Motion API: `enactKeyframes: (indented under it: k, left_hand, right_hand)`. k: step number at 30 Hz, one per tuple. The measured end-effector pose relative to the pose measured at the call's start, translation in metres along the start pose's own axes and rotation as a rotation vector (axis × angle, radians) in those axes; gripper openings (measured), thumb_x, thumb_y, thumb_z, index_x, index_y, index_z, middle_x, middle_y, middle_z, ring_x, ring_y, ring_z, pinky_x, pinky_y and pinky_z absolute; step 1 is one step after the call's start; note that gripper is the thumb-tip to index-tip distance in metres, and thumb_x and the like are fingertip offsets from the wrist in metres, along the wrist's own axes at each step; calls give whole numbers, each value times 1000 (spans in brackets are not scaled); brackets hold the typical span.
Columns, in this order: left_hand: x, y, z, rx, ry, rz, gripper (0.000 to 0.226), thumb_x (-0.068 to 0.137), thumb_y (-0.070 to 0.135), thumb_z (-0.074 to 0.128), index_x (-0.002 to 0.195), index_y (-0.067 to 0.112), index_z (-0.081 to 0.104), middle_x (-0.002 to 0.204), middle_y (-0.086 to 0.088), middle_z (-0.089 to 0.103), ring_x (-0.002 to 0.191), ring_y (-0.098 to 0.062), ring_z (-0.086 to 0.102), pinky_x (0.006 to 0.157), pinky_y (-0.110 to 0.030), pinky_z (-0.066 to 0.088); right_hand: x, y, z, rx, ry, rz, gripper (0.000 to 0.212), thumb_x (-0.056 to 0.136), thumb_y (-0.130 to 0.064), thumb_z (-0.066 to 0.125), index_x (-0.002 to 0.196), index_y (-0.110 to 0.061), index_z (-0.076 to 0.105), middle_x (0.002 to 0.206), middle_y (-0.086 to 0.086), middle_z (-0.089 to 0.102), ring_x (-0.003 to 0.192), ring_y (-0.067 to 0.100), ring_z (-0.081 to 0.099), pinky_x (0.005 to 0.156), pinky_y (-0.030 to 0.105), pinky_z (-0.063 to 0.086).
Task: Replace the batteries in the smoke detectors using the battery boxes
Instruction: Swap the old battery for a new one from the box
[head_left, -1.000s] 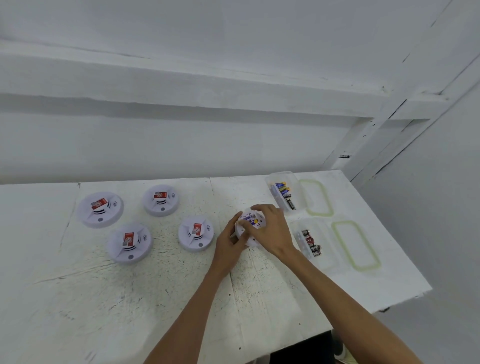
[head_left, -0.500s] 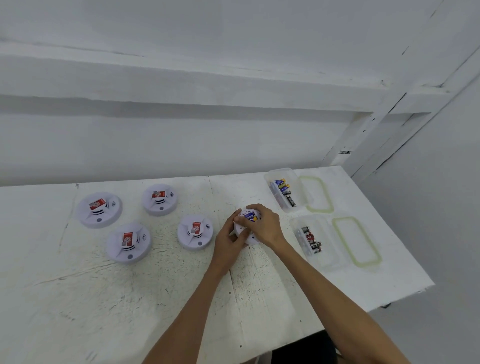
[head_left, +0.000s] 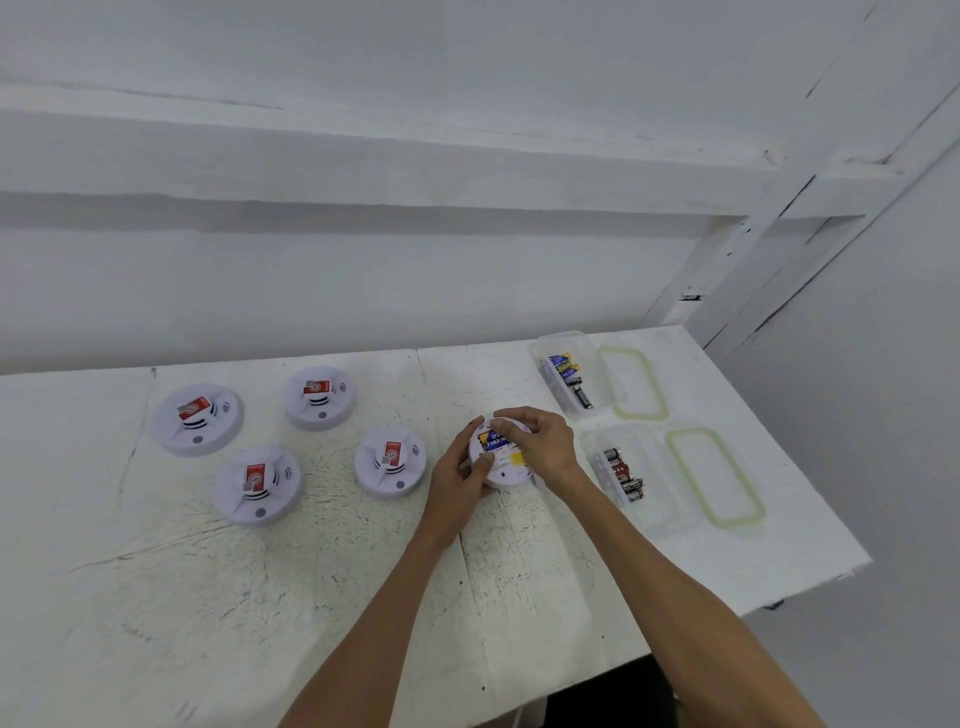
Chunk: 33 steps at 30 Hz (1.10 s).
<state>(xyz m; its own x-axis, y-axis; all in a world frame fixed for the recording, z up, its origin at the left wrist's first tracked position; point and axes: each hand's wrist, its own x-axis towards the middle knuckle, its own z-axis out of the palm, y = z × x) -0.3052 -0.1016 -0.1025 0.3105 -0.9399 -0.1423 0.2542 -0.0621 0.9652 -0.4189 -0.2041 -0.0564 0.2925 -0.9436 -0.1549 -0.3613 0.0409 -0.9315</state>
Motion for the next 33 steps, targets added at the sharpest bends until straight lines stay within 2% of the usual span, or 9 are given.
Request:
enactKeyframes:
  k: [4, 12, 18, 21, 23, 26, 28, 30, 33]
  left_hand:
    - [-1, 2, 0, -15, 9, -3, 47, 109, 15, 54, 153, 30, 46, 138, 13, 63, 114, -4, 70, 82, -31, 63]
    - [0, 4, 1, -77, 126, 28, 33, 110, 19, 51, 141, 28, 55, 133, 6, 67, 112, -10, 72, 81, -28, 62]
    - [4, 2, 5, -62, 167, 44, 29, 108, 11, 54, 133, 24, 58, 132, -4, 66, 113, -17, 71, 83, -28, 62]
    - [2, 3, 5, -98, 173, 33, 29, 108, 15, 55, 136, 23, 58, 132, 0, 67, 113, -12, 71, 81, -25, 61]
    - [-1, 3, 5, -119, 162, 36, 31, 108, 17, 55, 138, 25, 58, 134, 4, 67, 117, -11, 70, 81, -23, 60]
    - [-3, 4, 4, -166, 146, 11, 36, 109, 16, 52, 143, 28, 57, 139, 5, 65, 122, -11, 67, 89, -26, 59]
    - [-1, 2, 3, -202, 133, -19, 46, 109, 8, 46, 148, 32, 53, 143, 6, 64, 126, -13, 65, 96, -34, 58]
    - [0, 1, 1, -206, 120, -34, 62, 104, -2, 41, 154, 35, 48, 144, 5, 63, 125, -16, 66, 95, -35, 58]
    - [0, 1, 1, -216, 103, -39, 71, 102, -6, 41, 158, 37, 40, 141, 8, 64, 122, -14, 68, 89, -31, 60]
  right_hand:
    - [-1, 6, 1, 127, -9, -5, 16, 92, -18, 70, 107, -18, 78, 104, 3, 77, 98, 24, 74, 90, 51, 58]
    - [-8, 2, 0, 186, -168, -58, 42, 98, 5, 52, 138, -10, 53, 134, 3, 65, 123, 18, 62, 98, 37, 55]
    - [-12, -2, -5, 158, -182, -98, 43, 93, 11, 55, 130, -10, 58, 130, 3, 67, 122, 19, 62, 97, 37, 56]
    - [-13, -1, -8, 99, -99, -115, 26, 100, -9, 56, 124, -15, 64, 123, -2, 70, 116, 15, 65, 98, 39, 56]
    - [-13, 1, -14, -23, 41, -101, 23, 102, -16, 52, 120, -17, 67, 121, -7, 70, 112, 10, 65, 100, 40, 54]
    - [-20, 6, -27, -392, 228, -125, 30, 101, -7, 48, 125, -12, 64, 121, 1, 69, 103, 12, 63, 100, 32, 50]
    - [-27, 12, -31, -554, 194, -70, 37, 99, -13, 52, 135, -8, 55, 132, 8, 62, 118, 21, 58, 103, 28, 42]
    - [-33, 21, -29, -682, 108, -14, 49, 98, -25, 57, 142, -6, 45, 142, 12, 52, 130, 29, 48, 105, 34, 38]
    - [-39, 29, -22, -852, 67, 53, 62, 94, -41, 62, 141, -7, 40, 139, 14, 48, 126, 32, 43, 97, 39, 40]
